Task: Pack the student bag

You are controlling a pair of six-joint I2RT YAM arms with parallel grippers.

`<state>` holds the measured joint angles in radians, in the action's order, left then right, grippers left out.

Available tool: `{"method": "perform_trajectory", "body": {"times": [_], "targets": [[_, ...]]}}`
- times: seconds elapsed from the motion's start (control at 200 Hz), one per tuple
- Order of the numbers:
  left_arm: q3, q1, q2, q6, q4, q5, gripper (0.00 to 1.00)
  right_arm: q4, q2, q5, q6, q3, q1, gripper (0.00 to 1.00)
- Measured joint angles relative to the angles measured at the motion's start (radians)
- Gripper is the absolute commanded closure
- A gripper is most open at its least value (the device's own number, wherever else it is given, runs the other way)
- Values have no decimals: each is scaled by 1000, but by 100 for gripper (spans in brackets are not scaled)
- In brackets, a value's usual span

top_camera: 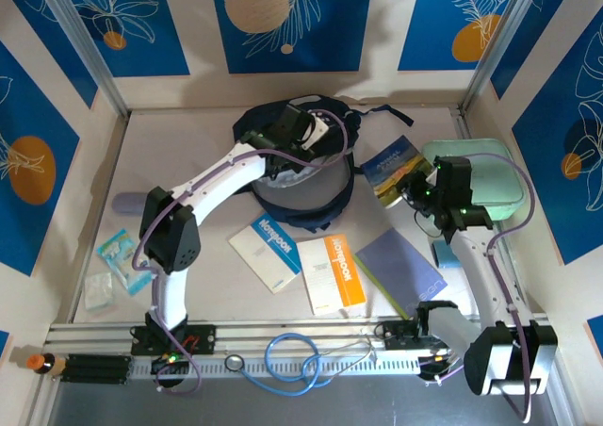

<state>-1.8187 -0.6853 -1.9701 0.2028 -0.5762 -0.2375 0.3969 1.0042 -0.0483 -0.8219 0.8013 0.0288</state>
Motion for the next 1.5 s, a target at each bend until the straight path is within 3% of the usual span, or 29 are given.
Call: {"method": "perform_trajectory", "body": {"times": [0.345,0.64,1.5], "targets": [[2,0,5,-68,61,-10,100,-225,91,-62,-129,-48,234,99],[-10,0,31,-93,72,-14,100,-486,399,-80,-290,-3,303,99],[-45,1,32,-148,89,-6,100,-694,896,141,-418,368,395,97]]}}
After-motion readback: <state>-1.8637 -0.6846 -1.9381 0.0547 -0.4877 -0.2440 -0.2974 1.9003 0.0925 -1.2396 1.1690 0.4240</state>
